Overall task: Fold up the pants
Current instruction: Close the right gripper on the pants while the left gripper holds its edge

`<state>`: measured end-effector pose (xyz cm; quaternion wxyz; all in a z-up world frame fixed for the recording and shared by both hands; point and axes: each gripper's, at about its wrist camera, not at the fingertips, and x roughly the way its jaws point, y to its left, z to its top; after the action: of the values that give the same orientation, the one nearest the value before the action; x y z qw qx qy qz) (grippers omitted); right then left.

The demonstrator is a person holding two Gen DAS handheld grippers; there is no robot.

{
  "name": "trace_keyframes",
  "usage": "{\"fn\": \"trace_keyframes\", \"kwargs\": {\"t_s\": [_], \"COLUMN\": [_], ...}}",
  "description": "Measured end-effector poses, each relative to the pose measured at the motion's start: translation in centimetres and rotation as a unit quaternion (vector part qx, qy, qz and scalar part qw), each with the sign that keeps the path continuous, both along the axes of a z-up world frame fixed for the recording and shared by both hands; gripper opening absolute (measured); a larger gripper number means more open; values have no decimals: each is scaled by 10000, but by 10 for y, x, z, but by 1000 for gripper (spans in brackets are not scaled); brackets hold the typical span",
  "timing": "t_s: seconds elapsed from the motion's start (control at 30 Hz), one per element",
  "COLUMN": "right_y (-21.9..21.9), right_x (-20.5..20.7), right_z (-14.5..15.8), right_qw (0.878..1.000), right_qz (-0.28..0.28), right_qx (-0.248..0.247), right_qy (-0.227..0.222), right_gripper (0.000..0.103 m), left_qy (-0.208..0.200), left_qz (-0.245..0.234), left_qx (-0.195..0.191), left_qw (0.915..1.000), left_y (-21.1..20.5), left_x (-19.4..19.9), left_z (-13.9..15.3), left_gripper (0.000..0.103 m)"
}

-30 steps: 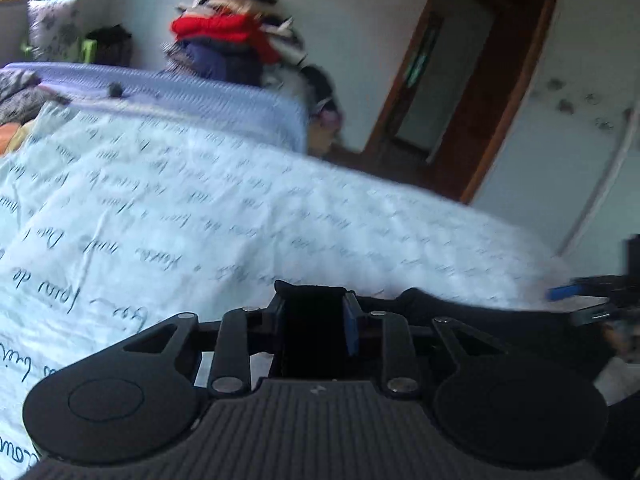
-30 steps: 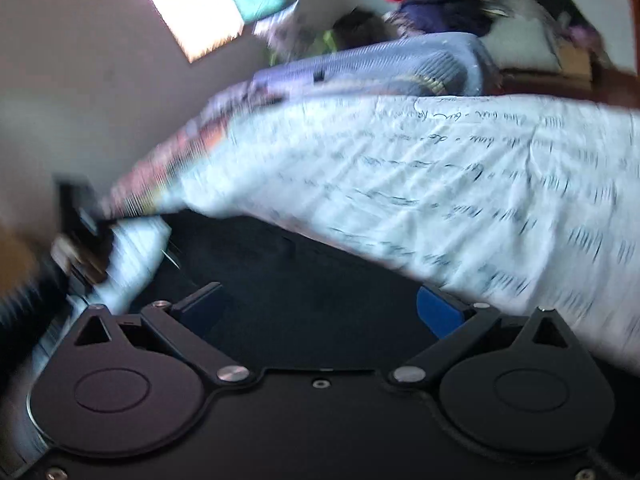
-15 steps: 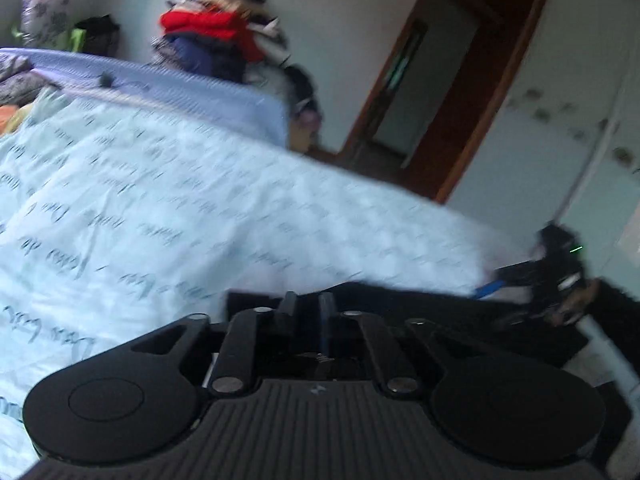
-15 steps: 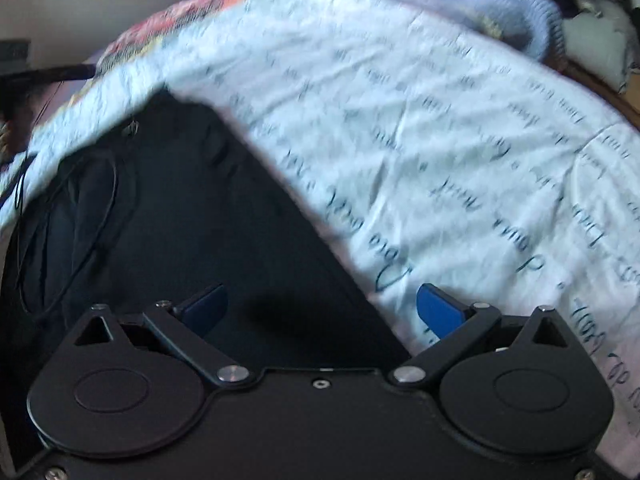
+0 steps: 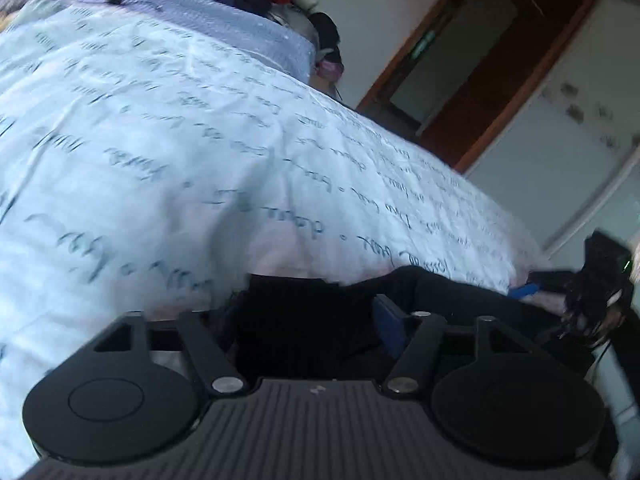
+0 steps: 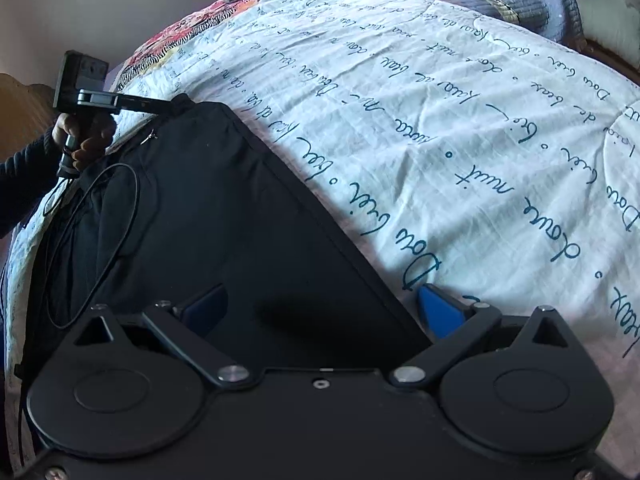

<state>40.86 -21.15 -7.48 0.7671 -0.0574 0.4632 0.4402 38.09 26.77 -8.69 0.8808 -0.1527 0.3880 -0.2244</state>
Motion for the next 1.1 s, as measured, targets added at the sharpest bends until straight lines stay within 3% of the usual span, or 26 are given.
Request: {"fn": "trace_keyframes", "kwargs": {"t_s": [0.07,0.2,0.37,0.5,0.63,0.73,0.8,0.87,0.97,1.1], "right_y": [1,-3,-12,-8,1,9,11,12,22,26], "right_x": [-1,-1,-1,-5,-3,1,1,-3,-24,-52], "right_z": [1,5,7,3,2,-3,3,10,21,47], "right_qw": [10000,9998,9997,9993,9993,9993,9994,9994,9970,9932], "right_qz": [30,73,-30,104,297,250,237,257,449,444], "right_qx": [-31,-98,29,-58,45,-217,-208,-213,-521,-731], "right_qy": [-41,-165,-257,-352,-229,-172,-144,-87,-351,-792], "right_gripper": [103,103,103,100,93,71,34,7,7,7], "left_qy": [-142,-783,-1573,-1763,-1859,-1849,-1747,-1653,-1587,-1781], "left_qz": [-15,-41,-250,-407,-396,-349,-307,-216,-70,-65], "left_qx": [285,631,868,1085,906,868,951,1040,916,875], "left_qw": [9995,9949,9834,9775,9776,9783,9795,9805,9830,9801], "left_y": [-8,-13,-30,-44,-39,-36,-35,-34,-27,-24], "left_x": [-8,-27,-56,-72,-86,-88,-84,-80,-79,-97], "left_z": [3,22,60,74,81,82,78,73,74,91], "left_gripper": [33,31,25,25,25,26,26,26,26,26]}}
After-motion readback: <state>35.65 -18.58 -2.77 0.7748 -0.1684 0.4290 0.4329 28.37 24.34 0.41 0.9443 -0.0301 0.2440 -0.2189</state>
